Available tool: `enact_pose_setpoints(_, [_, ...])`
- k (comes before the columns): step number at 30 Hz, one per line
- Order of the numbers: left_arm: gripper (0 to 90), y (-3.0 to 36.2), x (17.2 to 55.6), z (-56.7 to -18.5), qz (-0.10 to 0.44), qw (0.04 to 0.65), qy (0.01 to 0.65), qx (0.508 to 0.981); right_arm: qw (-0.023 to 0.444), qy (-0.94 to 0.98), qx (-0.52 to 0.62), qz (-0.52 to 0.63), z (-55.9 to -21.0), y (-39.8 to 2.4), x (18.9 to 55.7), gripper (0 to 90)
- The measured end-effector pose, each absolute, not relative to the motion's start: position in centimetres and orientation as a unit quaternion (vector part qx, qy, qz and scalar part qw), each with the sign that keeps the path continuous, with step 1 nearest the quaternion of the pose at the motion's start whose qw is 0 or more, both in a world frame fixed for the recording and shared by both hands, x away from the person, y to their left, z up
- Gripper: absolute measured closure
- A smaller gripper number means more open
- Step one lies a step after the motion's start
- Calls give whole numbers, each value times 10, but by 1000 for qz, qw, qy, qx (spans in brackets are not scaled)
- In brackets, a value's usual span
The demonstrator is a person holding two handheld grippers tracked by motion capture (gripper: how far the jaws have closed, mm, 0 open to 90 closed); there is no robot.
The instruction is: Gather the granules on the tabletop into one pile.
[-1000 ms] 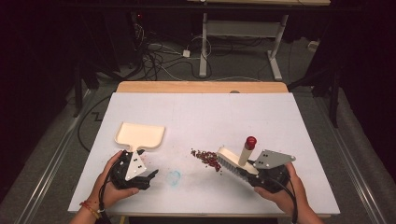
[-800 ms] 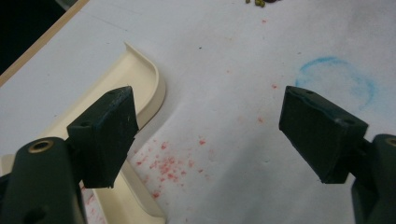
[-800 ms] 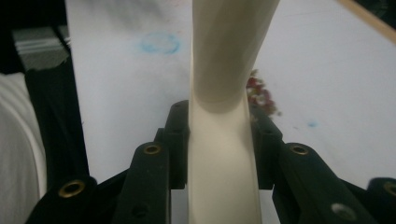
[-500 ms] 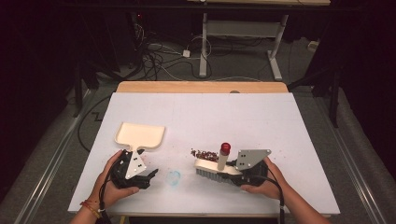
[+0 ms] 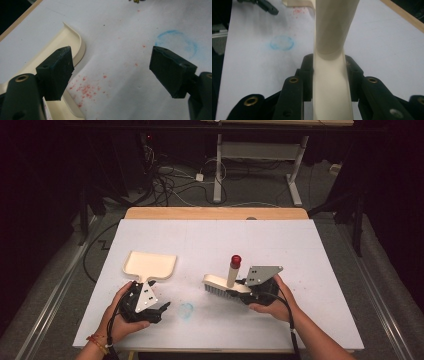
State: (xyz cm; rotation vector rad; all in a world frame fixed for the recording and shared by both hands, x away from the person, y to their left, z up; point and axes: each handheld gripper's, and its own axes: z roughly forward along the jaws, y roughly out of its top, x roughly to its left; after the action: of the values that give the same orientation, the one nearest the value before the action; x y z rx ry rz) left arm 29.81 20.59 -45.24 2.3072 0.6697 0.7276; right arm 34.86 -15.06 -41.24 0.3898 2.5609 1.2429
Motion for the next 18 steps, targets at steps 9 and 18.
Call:
enact_pose_setpoints(9, [191, 206, 297, -452, 275, 312, 253, 873, 117, 857, 274, 421, -420, -91, 344, 678])
enact_pose_setpoints(18, [194, 207, 296, -452, 273, 312, 253, 874, 153, 835, 343, 403, -426, -90, 349, 677])
